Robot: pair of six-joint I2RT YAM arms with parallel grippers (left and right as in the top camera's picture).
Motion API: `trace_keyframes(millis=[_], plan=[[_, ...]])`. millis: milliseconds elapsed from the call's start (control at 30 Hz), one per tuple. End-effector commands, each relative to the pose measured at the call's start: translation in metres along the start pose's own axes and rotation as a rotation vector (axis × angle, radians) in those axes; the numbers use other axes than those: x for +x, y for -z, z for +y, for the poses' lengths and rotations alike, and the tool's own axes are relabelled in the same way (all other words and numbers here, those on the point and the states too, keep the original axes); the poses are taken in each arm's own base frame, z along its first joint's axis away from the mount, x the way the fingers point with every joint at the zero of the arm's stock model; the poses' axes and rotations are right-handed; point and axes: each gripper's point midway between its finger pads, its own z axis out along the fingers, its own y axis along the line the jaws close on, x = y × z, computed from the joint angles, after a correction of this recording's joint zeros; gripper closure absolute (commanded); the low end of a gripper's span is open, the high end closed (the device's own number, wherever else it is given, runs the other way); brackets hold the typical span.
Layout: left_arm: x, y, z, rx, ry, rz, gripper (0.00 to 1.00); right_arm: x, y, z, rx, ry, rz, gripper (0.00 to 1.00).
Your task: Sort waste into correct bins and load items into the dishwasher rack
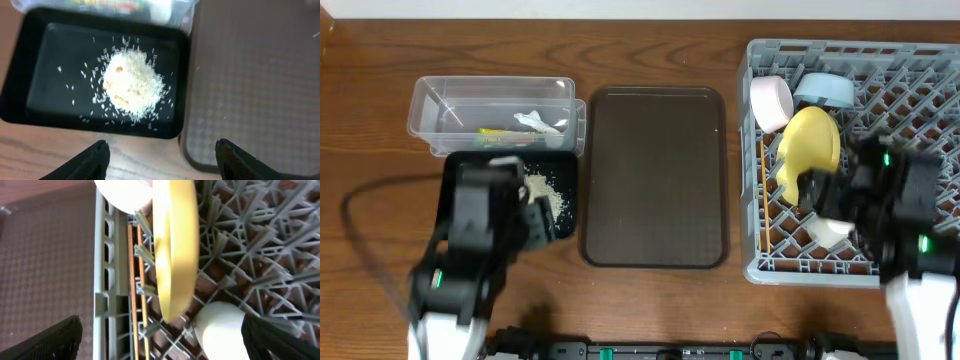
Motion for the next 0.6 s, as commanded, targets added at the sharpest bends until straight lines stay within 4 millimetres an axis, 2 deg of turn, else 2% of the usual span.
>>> trace_keyframes(millis=[0, 100, 233, 567], plan=[[0.001, 0.014, -0.001, 0.031, -0.013, -0.087, 0.29, 0.009, 0.016, -0.012, 0.055, 0.020, -0.106, 0.01], [-0.010, 0.029, -0.004, 0.057, -0.010, -0.179, 0.29, 0.013, 0.030, -0.018, 0.090, 0.027, -0.185, 0.01], [-0.009, 0.034, -0.003, 0.062, -0.010, -0.195, 0.29, 0.015, 0.041, -0.016, 0.082, 0.032, -0.233, 0.01], [-0.008, 0.034, -0.003, 0.061, -0.010, -0.192, 0.29, 0.016, 0.042, -0.016, 0.082, 0.033, -0.234, 0.01]])
